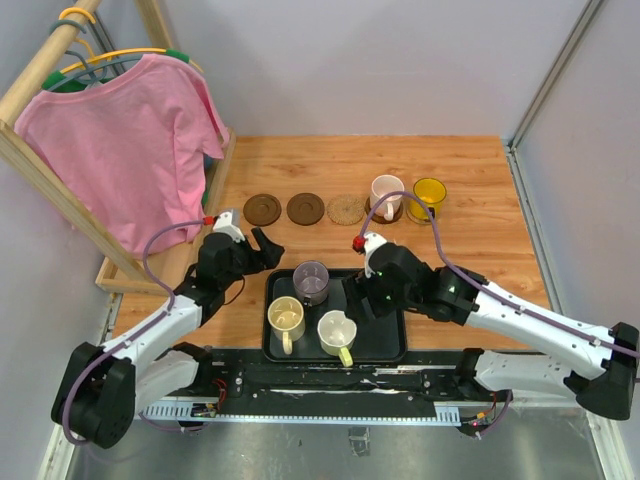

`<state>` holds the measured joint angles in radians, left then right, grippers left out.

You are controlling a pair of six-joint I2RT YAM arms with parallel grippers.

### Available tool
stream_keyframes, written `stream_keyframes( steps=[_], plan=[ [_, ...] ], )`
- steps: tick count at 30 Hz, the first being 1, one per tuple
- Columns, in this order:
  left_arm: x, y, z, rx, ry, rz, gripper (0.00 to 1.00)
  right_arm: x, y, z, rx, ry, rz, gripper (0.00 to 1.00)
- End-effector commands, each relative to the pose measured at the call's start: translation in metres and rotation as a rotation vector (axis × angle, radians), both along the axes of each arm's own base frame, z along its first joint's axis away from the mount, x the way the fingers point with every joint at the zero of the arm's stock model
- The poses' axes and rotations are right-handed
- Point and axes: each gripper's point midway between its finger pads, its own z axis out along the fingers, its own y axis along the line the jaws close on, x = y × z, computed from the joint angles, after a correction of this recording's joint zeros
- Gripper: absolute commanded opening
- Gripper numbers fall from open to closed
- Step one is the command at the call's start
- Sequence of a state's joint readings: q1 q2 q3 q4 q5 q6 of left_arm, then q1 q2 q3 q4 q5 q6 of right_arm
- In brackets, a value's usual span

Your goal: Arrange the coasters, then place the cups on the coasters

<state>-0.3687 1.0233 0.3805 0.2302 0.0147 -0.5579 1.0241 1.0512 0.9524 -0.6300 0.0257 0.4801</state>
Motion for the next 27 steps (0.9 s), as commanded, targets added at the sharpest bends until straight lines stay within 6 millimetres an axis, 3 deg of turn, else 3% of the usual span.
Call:
stream_keyframes(
  steps=[1, 12, 18, 27],
  plan=[
    [-0.005, 0.001, 0.007, 0.003, -0.029, 0.009, 0.85, -0.025, -0.007, -0.018, -0.061, 0.037, -0.03, 0.8],
    [-0.017, 0.003, 0.018, -0.024, -0.062, 0.012, 0.86, -0.066, 0.008, -0.037, -0.121, 0.028, 0.034, 0.82],
    [-0.018, 0.0, 0.018, -0.026, -0.058, 0.002, 0.86, -0.077, 0.016, -0.049, -0.172, 0.044, 0.057, 0.81],
    [-0.024, -0.009, 0.012, -0.034, -0.043, -0.028, 0.87, -0.084, 0.014, -0.075, -0.209, 0.098, 0.011, 0.71]
  ],
)
